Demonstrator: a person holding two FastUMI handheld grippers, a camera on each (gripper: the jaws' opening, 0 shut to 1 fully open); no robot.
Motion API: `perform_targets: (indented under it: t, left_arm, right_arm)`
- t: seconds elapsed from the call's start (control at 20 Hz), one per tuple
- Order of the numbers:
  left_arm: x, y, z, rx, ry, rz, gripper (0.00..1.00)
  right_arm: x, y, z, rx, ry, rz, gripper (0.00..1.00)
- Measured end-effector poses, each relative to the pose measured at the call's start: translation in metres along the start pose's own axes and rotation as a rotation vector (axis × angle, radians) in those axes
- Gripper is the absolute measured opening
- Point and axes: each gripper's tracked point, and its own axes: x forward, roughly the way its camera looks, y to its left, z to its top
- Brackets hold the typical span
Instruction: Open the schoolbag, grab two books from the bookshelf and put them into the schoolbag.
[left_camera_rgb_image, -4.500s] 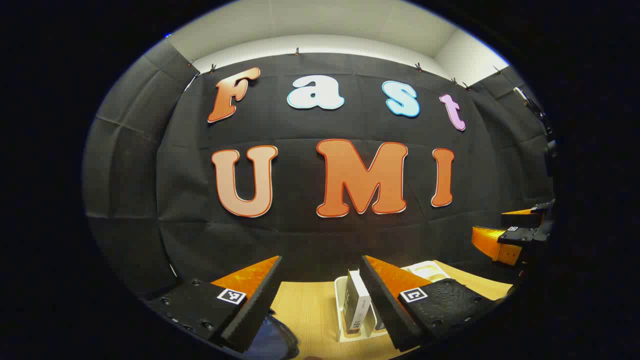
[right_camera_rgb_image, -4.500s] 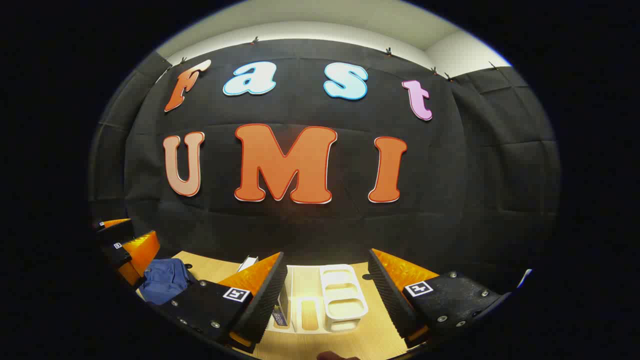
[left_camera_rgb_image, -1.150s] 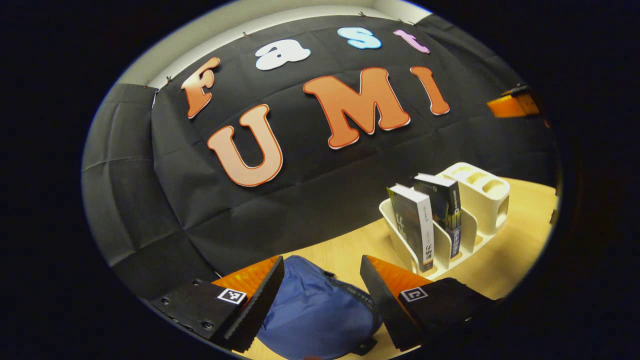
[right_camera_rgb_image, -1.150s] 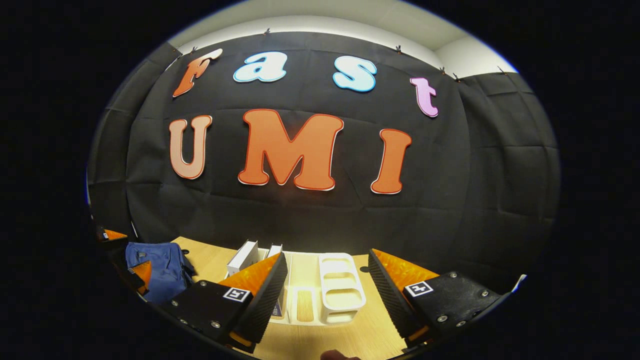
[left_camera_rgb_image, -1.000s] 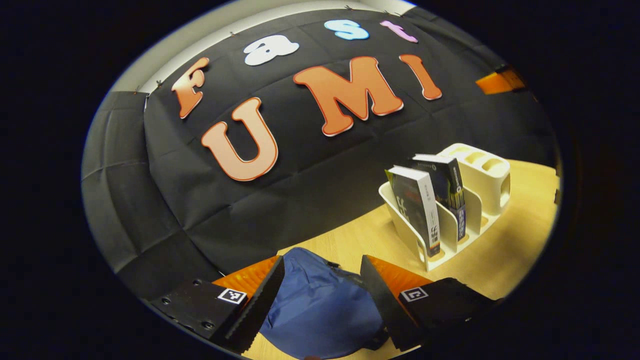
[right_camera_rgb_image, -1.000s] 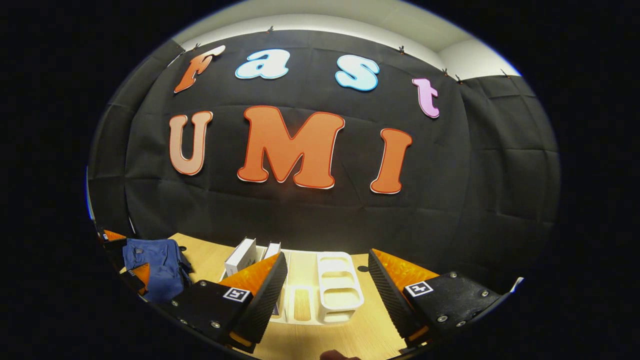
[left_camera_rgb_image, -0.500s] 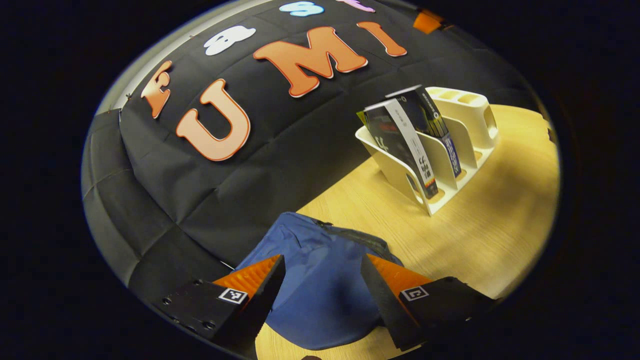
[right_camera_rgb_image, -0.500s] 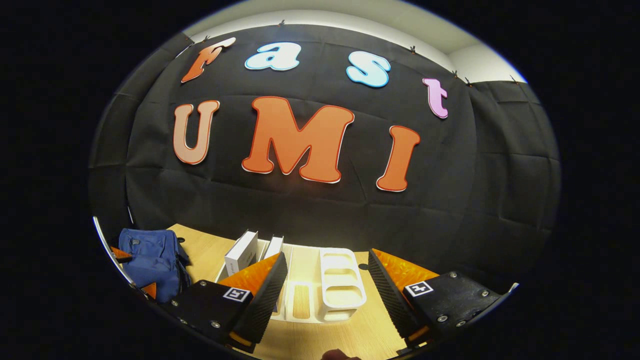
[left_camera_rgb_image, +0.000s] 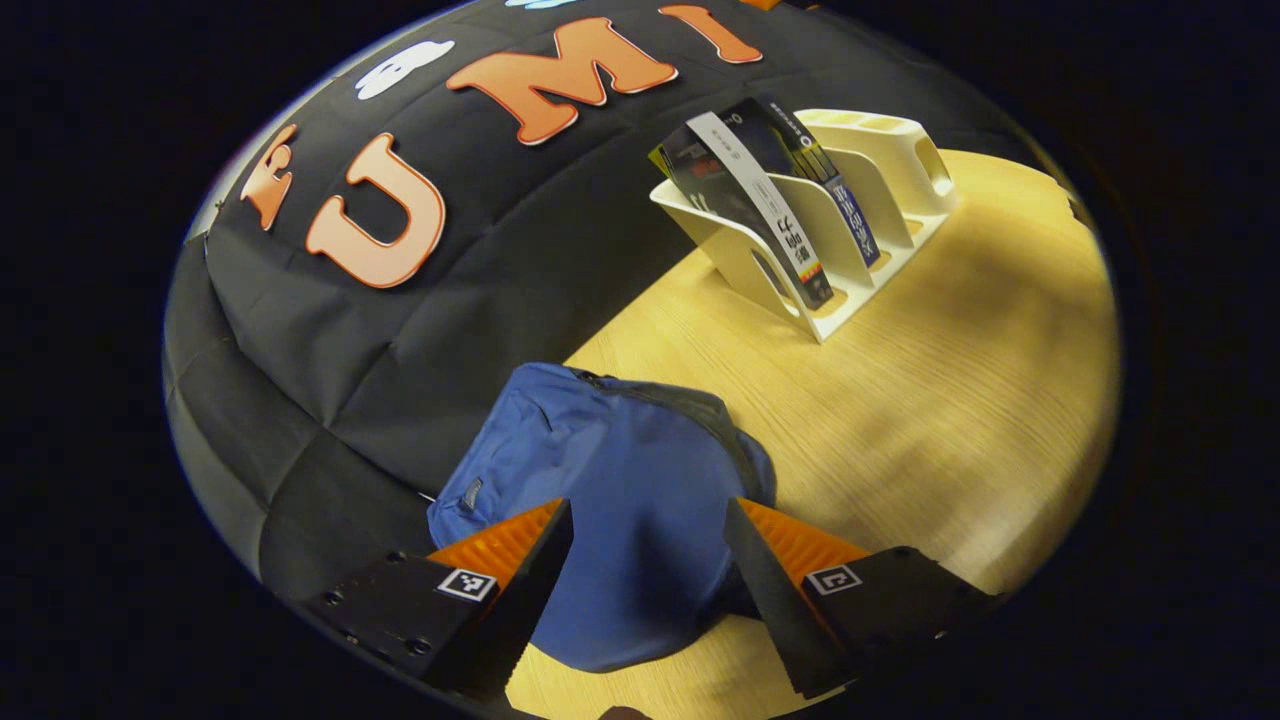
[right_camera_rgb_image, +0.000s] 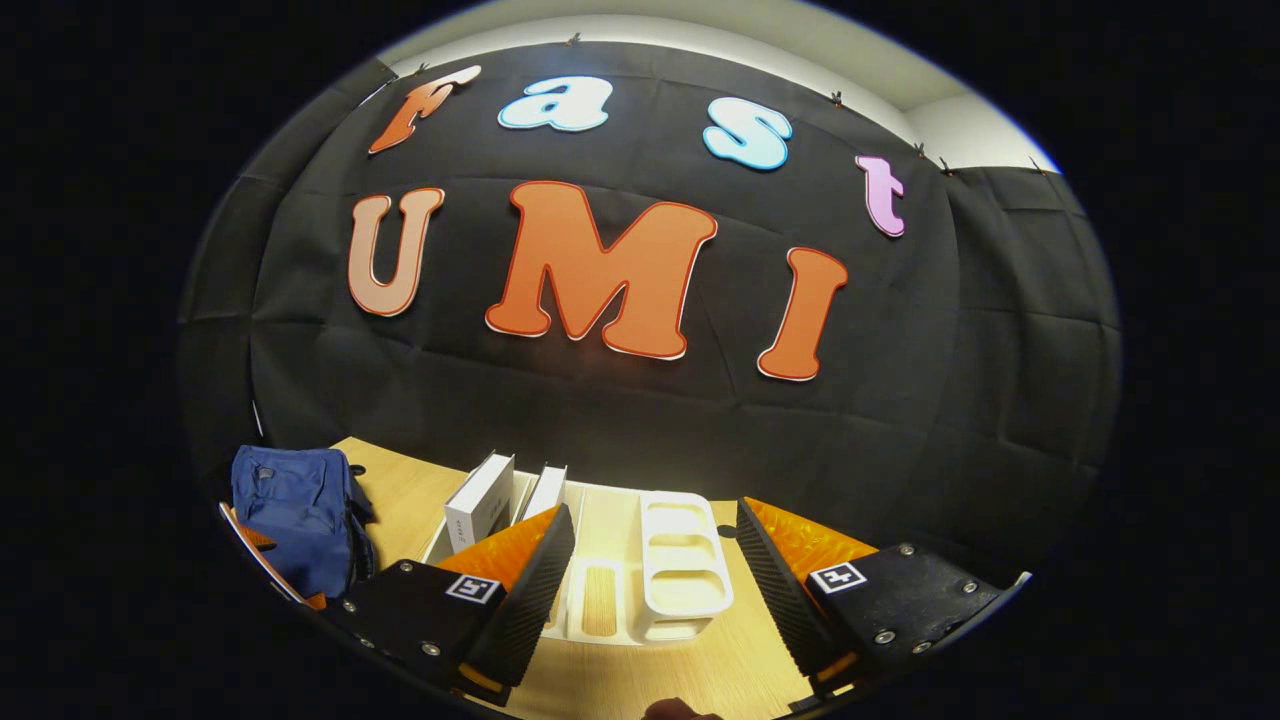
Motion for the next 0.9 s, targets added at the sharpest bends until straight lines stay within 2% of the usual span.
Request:
perform_targets:
  t: [0.5,0.9]
  left_arm:
    - [0.014,-0.023,-0.038,0.027,0.085,-0.027,0.97]
    - [0.013,-0.010,-0.032,0.033,0.078,-0.002,0.97]
  right_arm:
    - [0.002,-0.006,-0.002,-0.002,0.006,-0.013,0.97]
    - [0.002,-0.007,-0.001,0.001,0.003,-0.015,0.97]
